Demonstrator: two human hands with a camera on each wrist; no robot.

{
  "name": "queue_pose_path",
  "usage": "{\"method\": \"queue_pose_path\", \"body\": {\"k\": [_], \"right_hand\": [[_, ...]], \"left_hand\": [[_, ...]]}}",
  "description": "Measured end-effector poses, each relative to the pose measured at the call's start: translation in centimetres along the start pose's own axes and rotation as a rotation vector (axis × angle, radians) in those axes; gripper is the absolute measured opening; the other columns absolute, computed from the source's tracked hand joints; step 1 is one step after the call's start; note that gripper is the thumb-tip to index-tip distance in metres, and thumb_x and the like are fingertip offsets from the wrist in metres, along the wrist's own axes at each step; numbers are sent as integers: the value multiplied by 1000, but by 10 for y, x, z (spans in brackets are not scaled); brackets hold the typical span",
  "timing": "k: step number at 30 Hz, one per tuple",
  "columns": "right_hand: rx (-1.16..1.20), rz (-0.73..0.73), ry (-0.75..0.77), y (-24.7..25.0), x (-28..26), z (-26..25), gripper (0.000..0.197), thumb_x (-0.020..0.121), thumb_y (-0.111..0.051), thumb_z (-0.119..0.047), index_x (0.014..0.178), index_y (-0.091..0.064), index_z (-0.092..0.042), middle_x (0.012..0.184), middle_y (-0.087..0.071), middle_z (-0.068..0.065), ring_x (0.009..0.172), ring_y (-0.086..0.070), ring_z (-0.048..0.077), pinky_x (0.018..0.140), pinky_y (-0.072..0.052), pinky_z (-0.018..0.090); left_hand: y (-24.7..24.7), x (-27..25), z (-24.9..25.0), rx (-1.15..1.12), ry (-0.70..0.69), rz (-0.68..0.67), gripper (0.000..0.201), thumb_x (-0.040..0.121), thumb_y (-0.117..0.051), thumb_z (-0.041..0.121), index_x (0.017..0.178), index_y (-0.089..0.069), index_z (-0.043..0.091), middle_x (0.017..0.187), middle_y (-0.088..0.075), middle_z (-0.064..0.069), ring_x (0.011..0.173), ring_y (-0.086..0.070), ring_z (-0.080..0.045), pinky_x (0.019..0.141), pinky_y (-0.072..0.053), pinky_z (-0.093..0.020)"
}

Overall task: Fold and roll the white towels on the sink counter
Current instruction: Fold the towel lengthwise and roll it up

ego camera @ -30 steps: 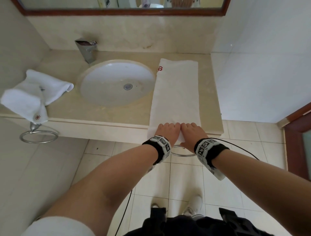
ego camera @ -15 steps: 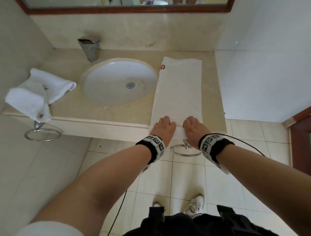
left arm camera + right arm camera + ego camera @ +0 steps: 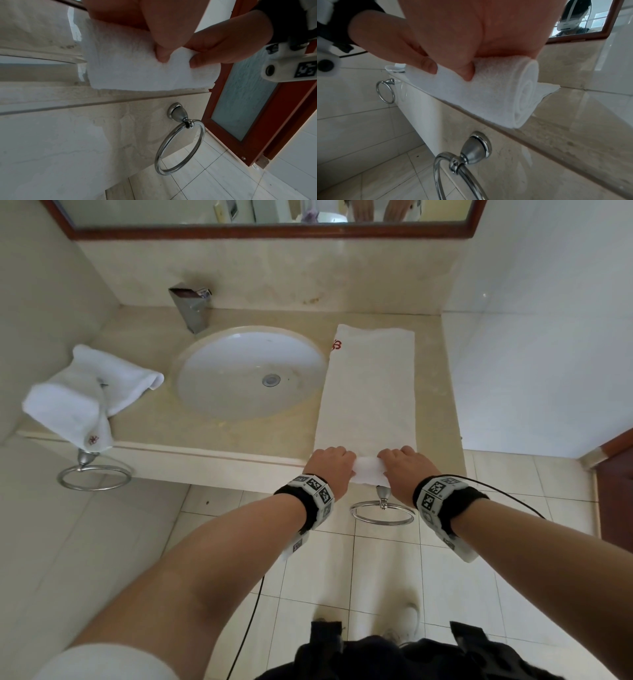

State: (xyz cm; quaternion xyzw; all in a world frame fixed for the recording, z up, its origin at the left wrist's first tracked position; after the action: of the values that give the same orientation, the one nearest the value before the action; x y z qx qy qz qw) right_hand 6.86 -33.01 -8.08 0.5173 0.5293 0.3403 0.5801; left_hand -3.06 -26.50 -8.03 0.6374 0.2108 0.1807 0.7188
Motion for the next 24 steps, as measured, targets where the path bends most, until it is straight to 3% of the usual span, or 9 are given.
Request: {"method": "queue_pose_path", "body": {"k": [4,9,13,16,20,21,24], "right_hand": [[12,48,-53,0,4,-4,46,79,-56,-23,122,-43,-18,112,-58,2,103,-49,23,89,-41,34],[-116,82,5,1,6,-12,72,70,-70,-49,126,-37,-17,117,-51,3,108,-47,24,96,-38,35],[-51,60,-37,2,10,-10,54,74,-69,-26,117,-39,-13,106,-61,5,101,-51,25,83,-42,34],[19,23,-43,7,12,-8,47,74,-66,-18,113,-41,-13,98,-64,6,95,-53,25,77,-44,34],[70,-27,-51,12,15,-5,51,72,-68,-22,115,-41,-16,95,-58,6,90,-56,26,79,-49,35],[77,-36,-49,13,16,-4,53,71,-69,-24,115,-41,-17,95,-56,5,87,-56,26,79,-49,34],[76,-37,-29,11,19,-4,54,70,-69,-26,115,-39,-19,96,-51,2,81,-49,22,77,-47,32]], "left_hand": [[6,4,1,14,13,22,25,96,-42,25,117,-52,16,111,-60,-4,102,-55,-25,88,-38,-38],[8,13,-2,19,19,-22,24,95,-39,25,114,-53,19,110,-62,-1,102,-55,-23,92,-36,-38],[6,14,-4,-11,23,-84,24,94,-37,24,113,-52,18,108,-63,-2,101,-57,-24,92,-36,-39],[9,13,-4,-37,13,-42,27,91,-43,28,115,-50,18,110,-61,-2,102,-56,-24,93,-37,-40],[6,8,8,70,-118,-31,65,76,-65,47,129,-41,17,119,-51,-4,105,-50,-23,96,-38,-40],[3,8,11,113,-134,-47,69,74,-68,44,130,-40,15,118,-51,-5,105,-50,-24,95,-39,-40],[-1,12,12,175,-82,-60,47,83,-58,20,127,-43,13,115,-54,-6,105,-52,-27,90,-38,-39]]}}
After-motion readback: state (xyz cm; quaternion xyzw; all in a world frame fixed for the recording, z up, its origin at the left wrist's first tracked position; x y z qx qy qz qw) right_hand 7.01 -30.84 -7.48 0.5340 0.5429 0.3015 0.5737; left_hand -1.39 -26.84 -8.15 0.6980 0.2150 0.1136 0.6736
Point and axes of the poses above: each hand's wrist, its own x-axis towards the middle knuckle, its own y-axis out of the back of the hand, z = x × y, the point moved 8 cm from there along x, towards the middle knuckle
